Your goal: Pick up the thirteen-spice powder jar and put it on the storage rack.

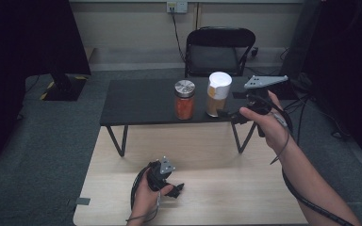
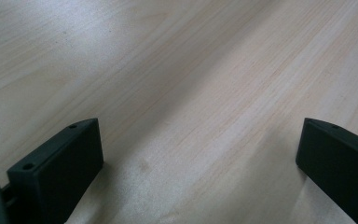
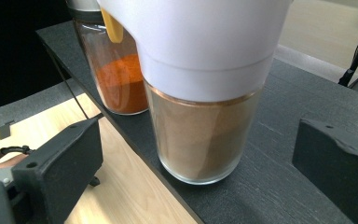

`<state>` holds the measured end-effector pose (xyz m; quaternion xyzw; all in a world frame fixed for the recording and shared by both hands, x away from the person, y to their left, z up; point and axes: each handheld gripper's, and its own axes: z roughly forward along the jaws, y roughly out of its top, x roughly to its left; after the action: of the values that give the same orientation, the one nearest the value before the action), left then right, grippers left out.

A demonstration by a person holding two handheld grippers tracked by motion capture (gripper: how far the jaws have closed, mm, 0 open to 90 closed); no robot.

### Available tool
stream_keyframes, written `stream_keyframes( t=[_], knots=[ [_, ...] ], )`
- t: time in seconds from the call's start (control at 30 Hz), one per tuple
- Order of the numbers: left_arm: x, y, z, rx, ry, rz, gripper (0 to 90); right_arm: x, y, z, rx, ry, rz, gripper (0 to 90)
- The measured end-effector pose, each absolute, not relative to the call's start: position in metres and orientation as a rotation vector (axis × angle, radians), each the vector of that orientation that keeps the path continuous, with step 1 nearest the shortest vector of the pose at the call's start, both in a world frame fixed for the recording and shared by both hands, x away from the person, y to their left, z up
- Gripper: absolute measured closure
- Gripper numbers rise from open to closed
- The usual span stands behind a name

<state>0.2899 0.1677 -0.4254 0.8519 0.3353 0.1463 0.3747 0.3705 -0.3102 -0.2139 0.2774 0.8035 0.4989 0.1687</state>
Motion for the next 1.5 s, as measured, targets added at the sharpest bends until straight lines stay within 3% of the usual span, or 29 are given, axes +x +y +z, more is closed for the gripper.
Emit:
stream_keyframes(
  t=[1.5],
  knots=[
    [0.29, 0.168, -0.425, 2.181, 0.858, 0.375, 0.0, 0.339, -0.326, -0.242, 0.724, 2.296, 1.484, 0.6]
  ],
)
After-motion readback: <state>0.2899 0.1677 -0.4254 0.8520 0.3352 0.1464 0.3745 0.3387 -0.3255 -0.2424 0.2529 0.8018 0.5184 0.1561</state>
